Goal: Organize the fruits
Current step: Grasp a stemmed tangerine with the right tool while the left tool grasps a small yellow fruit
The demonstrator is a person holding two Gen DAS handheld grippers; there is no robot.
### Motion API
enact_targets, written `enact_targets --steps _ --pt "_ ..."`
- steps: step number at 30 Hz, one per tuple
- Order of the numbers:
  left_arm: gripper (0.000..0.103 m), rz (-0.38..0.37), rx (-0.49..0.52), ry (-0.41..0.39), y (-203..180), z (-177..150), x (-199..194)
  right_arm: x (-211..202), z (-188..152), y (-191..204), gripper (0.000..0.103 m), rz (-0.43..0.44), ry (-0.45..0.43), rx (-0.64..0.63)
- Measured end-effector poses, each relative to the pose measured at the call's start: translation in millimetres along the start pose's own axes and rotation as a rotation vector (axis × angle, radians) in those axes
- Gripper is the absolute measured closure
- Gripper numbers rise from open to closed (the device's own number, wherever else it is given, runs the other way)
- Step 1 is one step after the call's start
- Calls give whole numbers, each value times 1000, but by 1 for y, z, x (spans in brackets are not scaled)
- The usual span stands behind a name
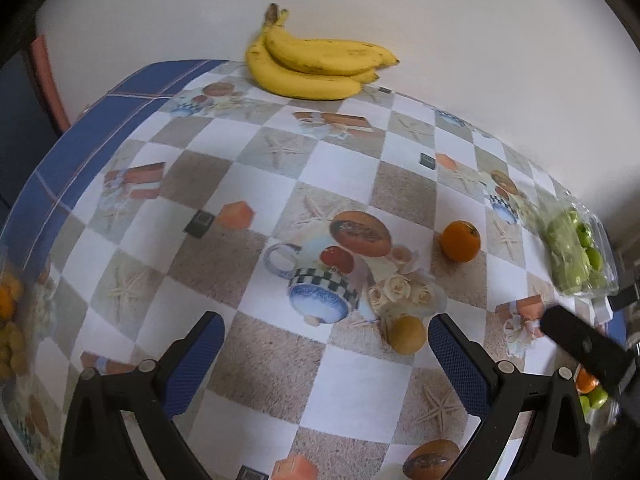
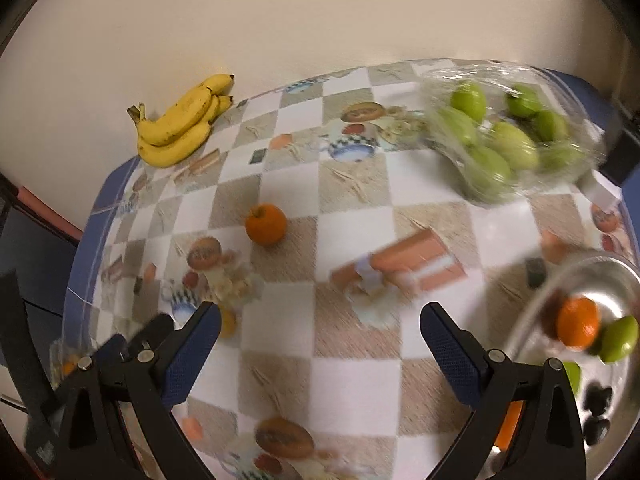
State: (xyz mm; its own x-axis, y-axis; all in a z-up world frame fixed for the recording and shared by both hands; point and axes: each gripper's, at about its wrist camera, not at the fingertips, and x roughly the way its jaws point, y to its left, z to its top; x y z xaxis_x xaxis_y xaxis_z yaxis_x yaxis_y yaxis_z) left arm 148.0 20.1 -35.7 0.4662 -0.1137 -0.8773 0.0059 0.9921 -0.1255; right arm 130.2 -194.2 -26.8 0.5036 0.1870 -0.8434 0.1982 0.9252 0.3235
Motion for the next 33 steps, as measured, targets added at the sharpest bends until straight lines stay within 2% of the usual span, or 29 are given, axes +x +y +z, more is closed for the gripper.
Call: enact_targets --steps 8,12,15,18,20,22,26,27,33 --pt "9 -71 77 37 -19 -6 18 40 30 28 4 26 29 -65" --pt "19 -90 105 57 -29 -9 29 59 37 39 17 19 45 -109" --pt "26 -123 102 85 -33 -10 40 70 41 41 18 2 56 -121" --pt "30 -118 112 66 -35 -8 42 79 44 42 27 -3 70 -133" --pt "39 -126 113 62 -36 -6 42 83 46 42 33 -5 79 -132" --pt "57 -134 107 63 -36 -5 42 86 47 42 44 2 84 -134" --pt "77 -164 92 72 -34 -5 43 88 48 45 60 15 86 -134" --pt "77 -169 91 73 -35 -6 43 89 48 44 65 18 88 -131" --pt "77 -170 72 74 -33 -9 38 81 44 41 65 39 84 -108"
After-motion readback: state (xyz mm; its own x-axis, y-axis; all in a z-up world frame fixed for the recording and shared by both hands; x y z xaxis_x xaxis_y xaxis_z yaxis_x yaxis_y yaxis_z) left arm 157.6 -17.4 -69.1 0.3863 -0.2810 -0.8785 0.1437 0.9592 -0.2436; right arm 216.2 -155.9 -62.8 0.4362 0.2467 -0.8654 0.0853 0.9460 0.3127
